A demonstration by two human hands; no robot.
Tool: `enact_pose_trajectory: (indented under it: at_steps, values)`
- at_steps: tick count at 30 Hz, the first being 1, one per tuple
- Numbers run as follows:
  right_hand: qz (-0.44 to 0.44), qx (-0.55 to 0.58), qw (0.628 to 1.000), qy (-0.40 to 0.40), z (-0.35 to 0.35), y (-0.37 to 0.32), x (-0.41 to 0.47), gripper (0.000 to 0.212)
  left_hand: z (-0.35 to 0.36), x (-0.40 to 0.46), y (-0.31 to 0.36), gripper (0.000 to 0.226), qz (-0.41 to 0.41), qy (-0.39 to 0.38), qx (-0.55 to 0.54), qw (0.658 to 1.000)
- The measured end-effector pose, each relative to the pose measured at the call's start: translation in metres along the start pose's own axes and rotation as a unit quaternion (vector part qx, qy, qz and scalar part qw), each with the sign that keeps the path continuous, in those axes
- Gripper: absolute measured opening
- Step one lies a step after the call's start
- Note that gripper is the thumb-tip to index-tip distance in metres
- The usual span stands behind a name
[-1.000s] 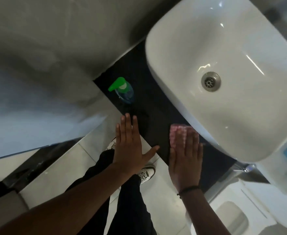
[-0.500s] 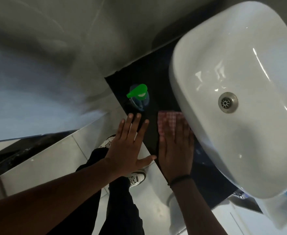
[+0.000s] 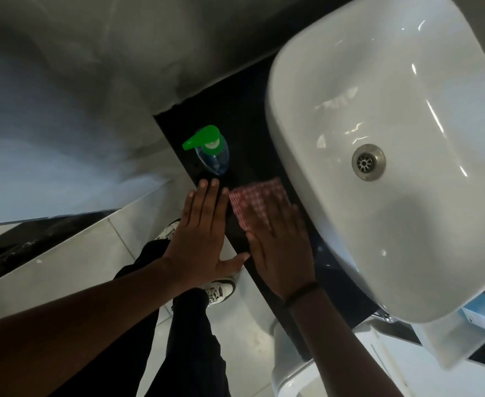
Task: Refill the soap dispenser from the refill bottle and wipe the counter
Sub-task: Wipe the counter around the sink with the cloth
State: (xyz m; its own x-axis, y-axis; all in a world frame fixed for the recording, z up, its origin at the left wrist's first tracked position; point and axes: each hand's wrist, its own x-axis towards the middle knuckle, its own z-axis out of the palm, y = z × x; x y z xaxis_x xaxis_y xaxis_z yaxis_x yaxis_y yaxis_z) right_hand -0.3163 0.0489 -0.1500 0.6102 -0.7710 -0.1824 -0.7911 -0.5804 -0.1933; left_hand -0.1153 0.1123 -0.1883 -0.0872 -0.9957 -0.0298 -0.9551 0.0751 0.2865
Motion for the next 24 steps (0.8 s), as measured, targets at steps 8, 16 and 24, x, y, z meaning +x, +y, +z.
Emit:
enact_pose_trajectory:
  at_steps: [8,16,24]
  values:
    - [0.044,0.021,0.998,0.025,-0.003,0.007,0.014,0.059,-0.004,0.002,0.003,0.122,0.001,0.005,-0.005,1.000]
    - [0.004,0.054,0.999,0.001,-0.017,0.015,0.006,0.066,-0.005,0.001,0.030,0.124,-0.052,-0.003,0.004,0.999]
    - [-0.055,0.092,0.994,0.019,-0.015,0.024,-0.002,0.060,-0.003,-0.002,0.029,0.125,-0.011,-0.001,0.002,1.000]
